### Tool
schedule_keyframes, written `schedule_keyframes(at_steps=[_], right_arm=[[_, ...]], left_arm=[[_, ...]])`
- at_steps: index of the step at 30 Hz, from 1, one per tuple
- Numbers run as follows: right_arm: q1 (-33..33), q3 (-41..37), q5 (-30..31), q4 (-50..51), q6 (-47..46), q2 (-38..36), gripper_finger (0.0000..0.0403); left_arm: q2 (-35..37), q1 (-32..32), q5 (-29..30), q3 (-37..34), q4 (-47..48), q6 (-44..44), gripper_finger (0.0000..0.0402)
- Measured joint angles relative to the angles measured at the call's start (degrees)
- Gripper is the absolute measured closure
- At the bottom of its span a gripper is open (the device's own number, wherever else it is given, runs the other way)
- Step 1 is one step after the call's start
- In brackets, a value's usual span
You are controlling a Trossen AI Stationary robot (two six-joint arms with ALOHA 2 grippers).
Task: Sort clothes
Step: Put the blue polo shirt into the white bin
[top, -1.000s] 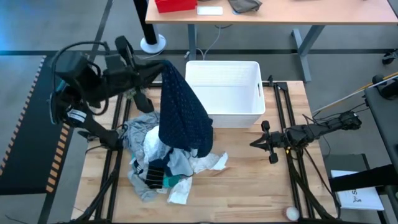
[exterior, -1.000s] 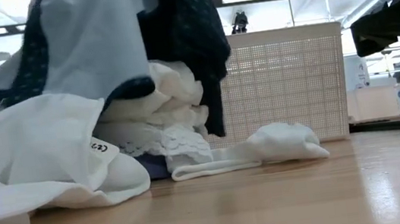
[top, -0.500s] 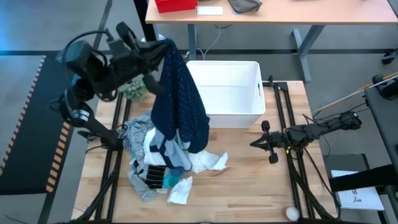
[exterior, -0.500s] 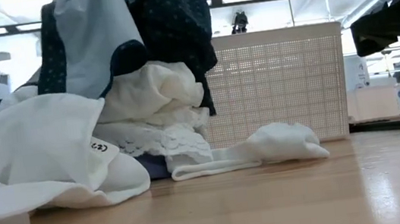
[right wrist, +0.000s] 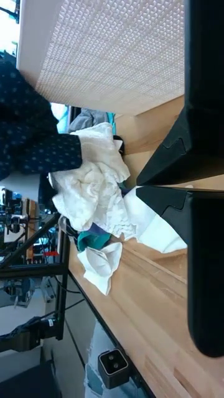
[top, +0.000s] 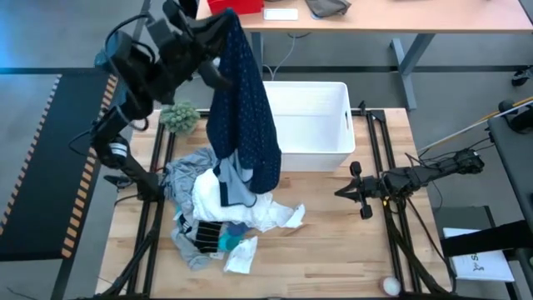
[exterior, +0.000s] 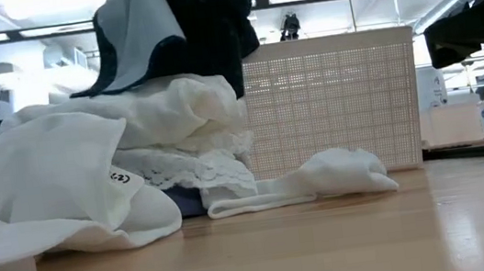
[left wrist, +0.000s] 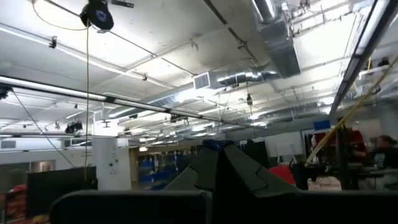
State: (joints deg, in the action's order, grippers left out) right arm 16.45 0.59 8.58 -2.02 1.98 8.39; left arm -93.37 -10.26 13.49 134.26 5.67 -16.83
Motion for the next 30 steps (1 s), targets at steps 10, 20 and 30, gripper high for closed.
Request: schedule_keyframes(at_steps=[10,20,30], right_arm=[[0.00,-0.01,0.00,0.02,-0.03,0.01,0.0403],[0.00,0.00,0.78,-0.02,9.45,-0.01,0.0403],[0.02,0.01,1.93,-0.26,53.84,0.01,0.0403]], left_arm=[[-4.99,-11.12,-13.17,0.00,-7.05,14.04,0.0401],[-7.06,-13.16,-16.21,0.00,-7.25,17.52,0.0401],[-6.25,-13.16,-16.21,0.00,-5.44,17.96,0.0401]])
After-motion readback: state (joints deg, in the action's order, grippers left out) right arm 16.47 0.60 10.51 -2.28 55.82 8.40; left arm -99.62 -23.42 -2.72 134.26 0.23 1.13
